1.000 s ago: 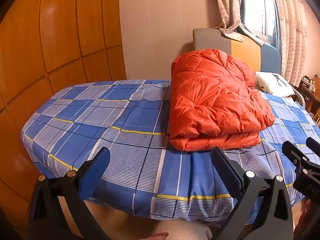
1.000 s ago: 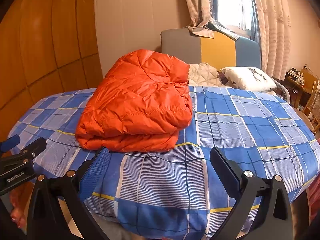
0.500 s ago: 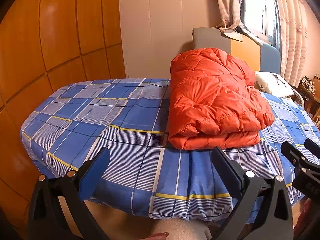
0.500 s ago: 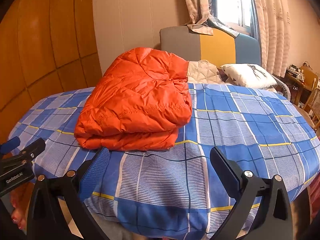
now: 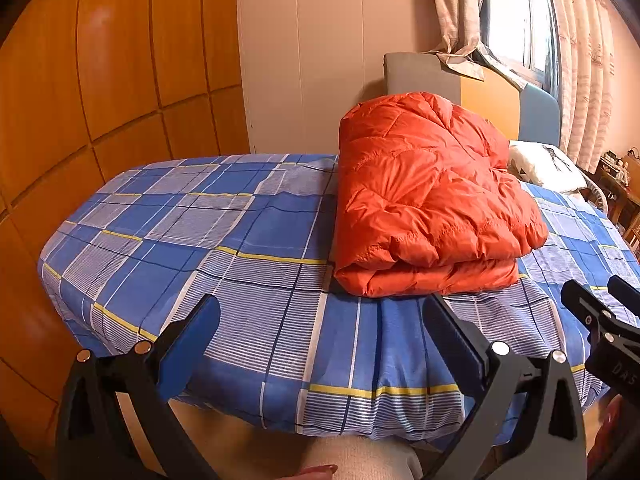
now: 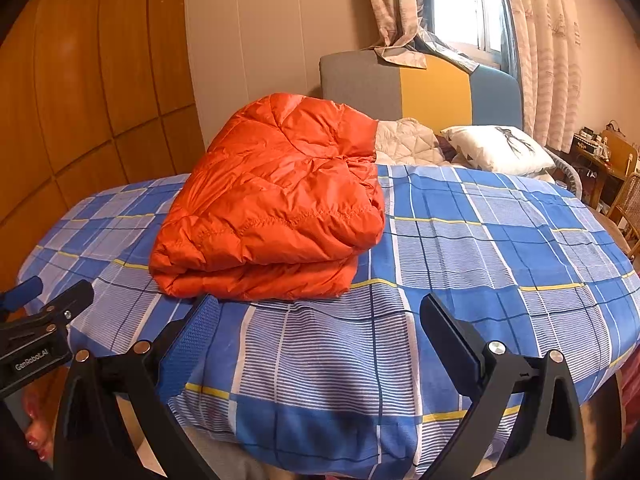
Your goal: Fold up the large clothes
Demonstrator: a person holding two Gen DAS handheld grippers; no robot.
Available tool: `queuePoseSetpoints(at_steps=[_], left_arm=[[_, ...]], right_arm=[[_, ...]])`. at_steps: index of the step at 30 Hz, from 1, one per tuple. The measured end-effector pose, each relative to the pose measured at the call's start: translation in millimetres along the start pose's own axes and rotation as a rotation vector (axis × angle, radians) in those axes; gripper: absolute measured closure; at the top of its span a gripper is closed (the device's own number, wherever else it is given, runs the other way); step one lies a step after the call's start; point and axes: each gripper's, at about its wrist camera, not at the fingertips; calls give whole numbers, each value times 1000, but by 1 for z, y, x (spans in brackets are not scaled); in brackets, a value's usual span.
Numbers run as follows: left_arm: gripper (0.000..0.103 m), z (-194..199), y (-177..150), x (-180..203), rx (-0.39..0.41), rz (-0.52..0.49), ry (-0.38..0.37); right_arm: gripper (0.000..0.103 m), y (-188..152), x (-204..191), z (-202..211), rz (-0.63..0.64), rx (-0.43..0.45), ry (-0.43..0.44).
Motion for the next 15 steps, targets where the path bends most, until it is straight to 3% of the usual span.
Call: queuePoseSetpoints(at_steps=[15], left_arm=[[2,0,-2,3,-2,-10,13]], right_arm=[[3,1,-1,1,2,-2,1]])
Point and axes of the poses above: each gripper's, at about its wrist camera, not at the fingertips, and z roughly against the way its jaws point, x to its right, y to its top, and after that the axes turned 12 degrees about -x, right-handed
